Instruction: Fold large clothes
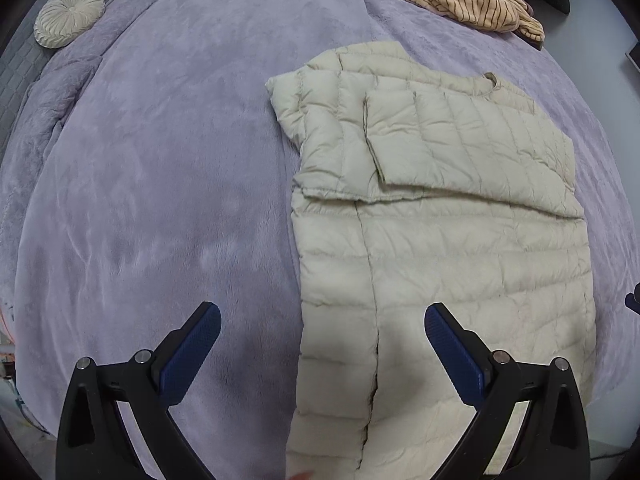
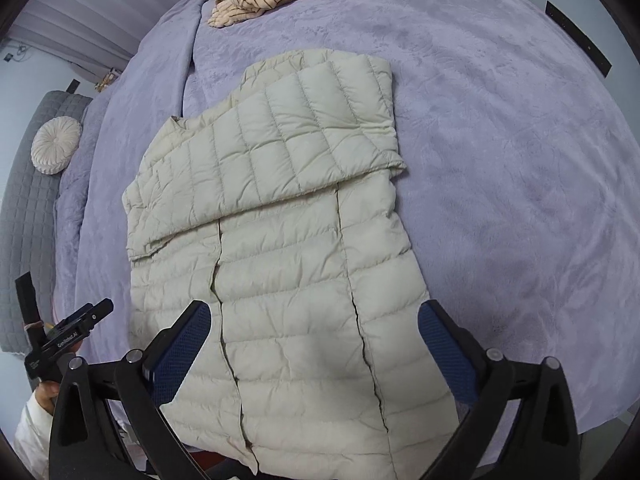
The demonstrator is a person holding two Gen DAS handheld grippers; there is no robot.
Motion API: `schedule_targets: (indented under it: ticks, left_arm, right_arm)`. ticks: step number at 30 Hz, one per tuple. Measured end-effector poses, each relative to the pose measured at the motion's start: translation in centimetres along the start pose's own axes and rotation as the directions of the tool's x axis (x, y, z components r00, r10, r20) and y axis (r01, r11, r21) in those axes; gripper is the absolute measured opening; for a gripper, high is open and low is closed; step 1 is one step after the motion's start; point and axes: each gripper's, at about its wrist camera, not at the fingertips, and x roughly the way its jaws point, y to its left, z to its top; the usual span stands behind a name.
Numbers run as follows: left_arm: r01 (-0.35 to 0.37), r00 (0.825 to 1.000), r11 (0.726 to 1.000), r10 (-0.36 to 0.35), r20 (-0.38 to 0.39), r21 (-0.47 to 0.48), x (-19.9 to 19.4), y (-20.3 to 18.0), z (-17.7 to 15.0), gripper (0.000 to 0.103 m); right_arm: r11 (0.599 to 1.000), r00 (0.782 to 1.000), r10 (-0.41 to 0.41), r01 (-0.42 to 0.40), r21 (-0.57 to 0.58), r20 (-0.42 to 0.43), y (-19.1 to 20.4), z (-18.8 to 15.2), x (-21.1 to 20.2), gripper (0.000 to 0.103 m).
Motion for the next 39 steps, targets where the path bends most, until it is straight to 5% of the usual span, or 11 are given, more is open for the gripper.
schedule_targets:
  ticks: [5, 11, 16, 26, 32, 39]
  left_arm:
    - [0.103, 0.988, 0.994, -0.100, -0.118, 0.025, 1.8, 2.3, -3.6, 0.102]
    - [0.254, 0.938, 0.967, -0.244, -0.245, 0.012, 3.4, 3.5, -8.0, 0.102]
    - [0.283, 0.914, 0.959, -0.268, -0.305, 0.005, 4.6, 3.2, -10.3, 0.102]
    - [0.351, 0.883, 0.936, -0.319, -0.345, 0.031, 5.5, 0.8, -11.5, 0.102]
    - [0.375, 0.869, 0.924, -0.324, -0.374, 0.071, 6.2, 0.0, -11.4, 0.101]
    - [0.388, 0.868, 0.915, -0.324, -0.376, 0.109, 5.8, -0.3, -10.9, 0.033]
  right_arm:
    - [0.996, 0.992, 0.078, -0.072, 0.060, -0.101, -2.5, -2.8, 0.7, 0.103]
    - [0.985, 0.974, 0.094, -0.062, 0.158, -0.204, -7.5, -6.7, 2.4, 0.103]
    - [0.954, 0.963, 0.147, -0.077, 0.291, -0.227, -11.2, -9.4, 4.0, 0.103]
    - [0.938, 0.947, 0.200, -0.112, 0.327, -0.250, -11.5, -11.0, 6.1, 0.103]
    - [0.909, 0.912, 0.338, -0.254, 0.330, -0.231, -9.8, -10.4, 7.1, 0.103]
    - [0.889, 0.896, 0.396, -0.319, 0.330, -0.201, -7.7, -10.9, 7.2, 0.103]
